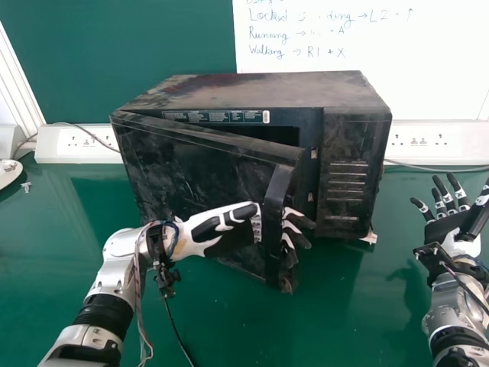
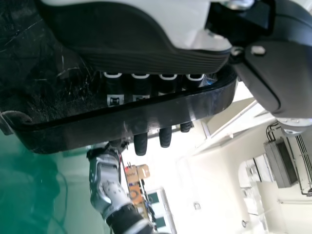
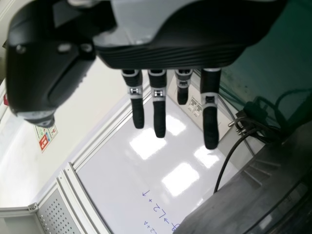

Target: Open the door of oven

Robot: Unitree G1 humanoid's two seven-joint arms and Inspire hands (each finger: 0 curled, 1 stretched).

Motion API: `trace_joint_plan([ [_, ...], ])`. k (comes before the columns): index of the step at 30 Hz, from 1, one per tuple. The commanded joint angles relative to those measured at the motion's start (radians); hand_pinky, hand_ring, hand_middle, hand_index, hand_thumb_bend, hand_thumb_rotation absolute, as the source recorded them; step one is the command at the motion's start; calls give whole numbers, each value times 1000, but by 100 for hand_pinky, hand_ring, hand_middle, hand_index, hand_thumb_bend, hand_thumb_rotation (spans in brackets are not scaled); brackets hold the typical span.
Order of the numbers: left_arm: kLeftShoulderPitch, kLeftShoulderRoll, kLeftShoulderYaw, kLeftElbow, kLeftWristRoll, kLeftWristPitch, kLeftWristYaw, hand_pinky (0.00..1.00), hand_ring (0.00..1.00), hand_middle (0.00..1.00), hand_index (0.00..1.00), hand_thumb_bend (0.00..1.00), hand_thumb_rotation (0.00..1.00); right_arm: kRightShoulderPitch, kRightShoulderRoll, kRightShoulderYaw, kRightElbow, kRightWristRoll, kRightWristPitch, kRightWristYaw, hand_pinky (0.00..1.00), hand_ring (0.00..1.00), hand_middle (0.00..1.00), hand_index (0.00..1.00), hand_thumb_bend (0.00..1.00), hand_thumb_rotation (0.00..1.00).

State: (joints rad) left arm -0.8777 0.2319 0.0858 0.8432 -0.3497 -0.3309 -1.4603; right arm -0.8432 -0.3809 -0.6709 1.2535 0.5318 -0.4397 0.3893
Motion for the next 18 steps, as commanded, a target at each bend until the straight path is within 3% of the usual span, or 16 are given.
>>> trace_joint_plan([
  [1, -15, 8, 33, 23, -53, 18, -43, 35, 52, 74, 81, 90, 87, -8, -1, -3, -3, 5, 13, 9, 50, 59, 74, 87, 97, 94],
  [8, -22, 20, 86, 86, -97, 14, -143, 36, 52, 72, 81, 86, 86, -7, -3, -3, -2, 3, 13, 10, 50, 59, 73, 86, 95, 95],
  [18, 3, 40, 83, 66, -140, 48, -154, 40, 54, 71, 80, 89, 85, -8, -3, -3, -2, 2, 14, 7, 49, 57, 74, 85, 96, 95],
])
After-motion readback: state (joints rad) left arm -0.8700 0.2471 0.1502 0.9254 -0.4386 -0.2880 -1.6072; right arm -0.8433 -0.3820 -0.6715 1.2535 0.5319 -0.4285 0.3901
